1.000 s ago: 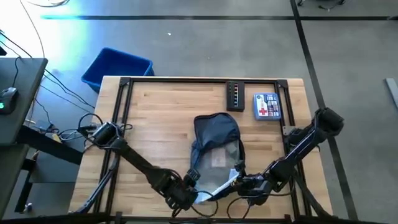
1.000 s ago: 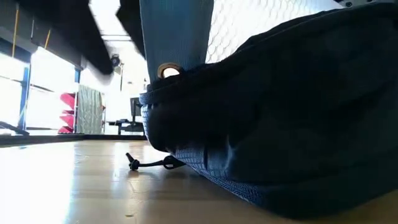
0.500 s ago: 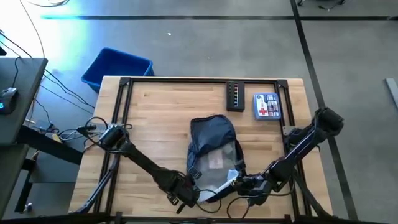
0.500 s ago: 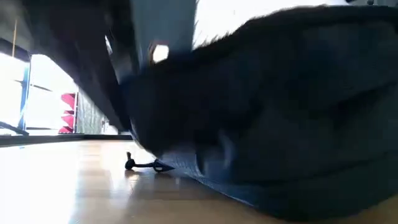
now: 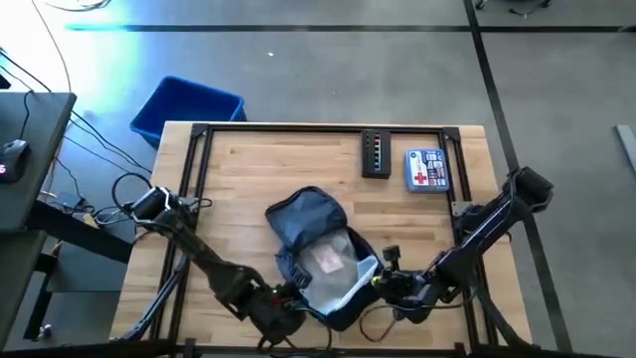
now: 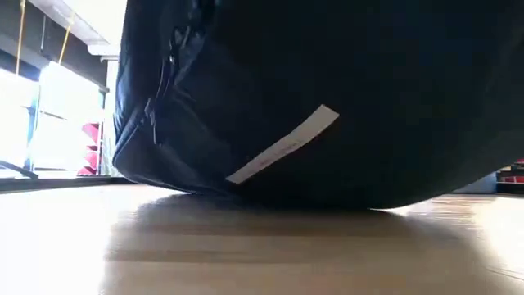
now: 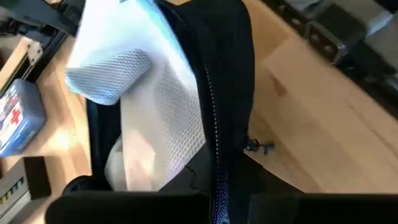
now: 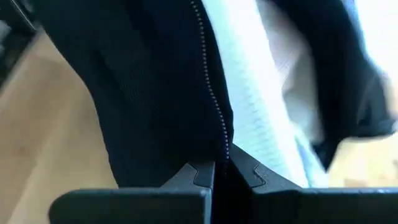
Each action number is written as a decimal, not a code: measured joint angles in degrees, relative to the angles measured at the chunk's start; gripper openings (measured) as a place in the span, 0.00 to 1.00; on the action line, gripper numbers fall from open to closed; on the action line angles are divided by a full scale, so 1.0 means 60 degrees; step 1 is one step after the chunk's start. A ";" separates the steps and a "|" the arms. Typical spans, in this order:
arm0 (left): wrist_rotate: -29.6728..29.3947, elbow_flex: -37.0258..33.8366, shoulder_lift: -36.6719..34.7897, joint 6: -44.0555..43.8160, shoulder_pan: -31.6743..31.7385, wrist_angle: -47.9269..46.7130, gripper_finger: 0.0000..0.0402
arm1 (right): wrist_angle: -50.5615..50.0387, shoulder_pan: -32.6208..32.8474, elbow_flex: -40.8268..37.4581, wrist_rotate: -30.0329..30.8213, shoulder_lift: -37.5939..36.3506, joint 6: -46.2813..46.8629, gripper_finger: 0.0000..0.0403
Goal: Unpack backpack
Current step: Put the white zip bag into the backpack, then put the black pill organizer into the backpack
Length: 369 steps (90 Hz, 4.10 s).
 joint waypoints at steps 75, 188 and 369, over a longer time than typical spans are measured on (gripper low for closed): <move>-0.0090 -0.1165 0.0084 -0.0567 0.0375 0.1104 0.00 | -0.0325 0.0690 0.2070 -0.2336 0.0032 -0.1456 0.50; -0.0552 -0.1172 0.0059 0.0209 -0.0025 0.3016 0.00 | 0.5806 -0.2719 0.0795 -0.3032 0.2710 -0.2064 0.00; 0.1457 -0.0565 -0.0214 -0.4578 0.0661 0.3746 0.40 | -0.3870 -0.5157 0.0196 -0.0323 -0.1203 0.1027 0.62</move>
